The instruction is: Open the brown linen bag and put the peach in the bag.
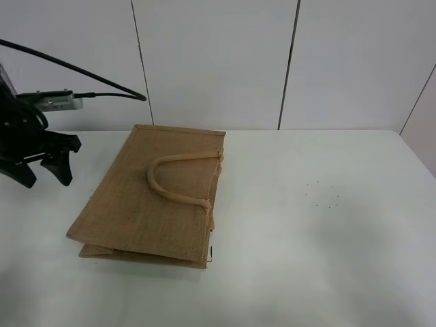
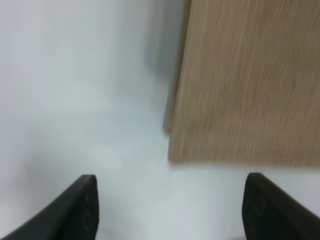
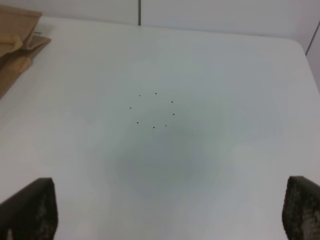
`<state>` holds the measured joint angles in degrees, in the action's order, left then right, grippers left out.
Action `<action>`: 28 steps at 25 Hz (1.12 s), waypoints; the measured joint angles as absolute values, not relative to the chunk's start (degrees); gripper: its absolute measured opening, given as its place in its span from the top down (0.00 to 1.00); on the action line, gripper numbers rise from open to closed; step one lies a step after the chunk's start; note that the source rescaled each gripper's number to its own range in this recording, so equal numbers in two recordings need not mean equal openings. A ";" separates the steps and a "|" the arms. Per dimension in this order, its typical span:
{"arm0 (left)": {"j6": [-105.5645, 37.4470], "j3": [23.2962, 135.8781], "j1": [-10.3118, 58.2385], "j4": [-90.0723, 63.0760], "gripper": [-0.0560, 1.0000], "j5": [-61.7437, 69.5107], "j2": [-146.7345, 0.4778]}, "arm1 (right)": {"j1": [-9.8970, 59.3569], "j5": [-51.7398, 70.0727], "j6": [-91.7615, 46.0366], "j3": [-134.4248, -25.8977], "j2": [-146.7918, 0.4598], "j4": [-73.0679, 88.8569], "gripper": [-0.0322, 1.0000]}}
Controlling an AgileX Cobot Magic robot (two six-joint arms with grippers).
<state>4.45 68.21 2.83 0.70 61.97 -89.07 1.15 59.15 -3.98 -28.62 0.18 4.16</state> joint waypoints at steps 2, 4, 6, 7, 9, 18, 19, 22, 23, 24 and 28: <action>4.01 63.47 2.83 1.68 0.06 62.84 -84.48 | 1.15 59.15 -3.98 -28.62 0.18 4.16 0.00; 3.73 58.93 2.83 2.37 0.06 63.46 -78.94 | 1.15 59.15 -3.98 -28.62 0.18 4.16 0.00; 3.62 53.65 2.83 2.49 0.06 63.72 -73.62 | 1.15 59.15 -3.98 -28.62 0.18 4.16 0.00; 3.62 51.40 2.83 2.49 0.07 63.78 -70.71 | 1.15 59.15 -3.98 -28.62 0.18 4.16 0.00; 3.62 46.04 2.83 2.49 0.07 63.85 -65.56 | 1.15 59.15 -3.98 -28.62 0.18 4.16 0.00; 3.38 30.24 2.83 2.24 0.07 58.75 -40.69 | 1.15 59.15 -3.98 -28.62 0.18 4.16 0.00; 3.02 29.75 2.83 2.18 0.07 59.00 -38.49 | 1.15 59.15 -3.98 -28.62 0.18 4.16 0.00; 2.06 28.88 2.83 1.56 0.07 59.91 -30.75 | 1.15 59.15 -3.98 -28.62 0.18 4.16 0.00; 1.93 28.88 2.83 1.39 0.07 59.91 -28.51 | 1.15 59.15 -3.98 -28.62 0.18 4.16 0.00; 1.93 28.88 2.83 1.33 0.07 59.91 -25.89 | 1.15 59.15 -3.98 -28.62 0.18 4.16 0.00; 1.81 28.88 2.83 1.22 0.07 59.95 -16.77 | 1.15 59.15 -3.98 -28.62 0.18 4.16 0.00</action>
<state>1.81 28.88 2.83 1.22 59.95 -16.77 1.15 59.15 -3.98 -28.62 0.18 4.16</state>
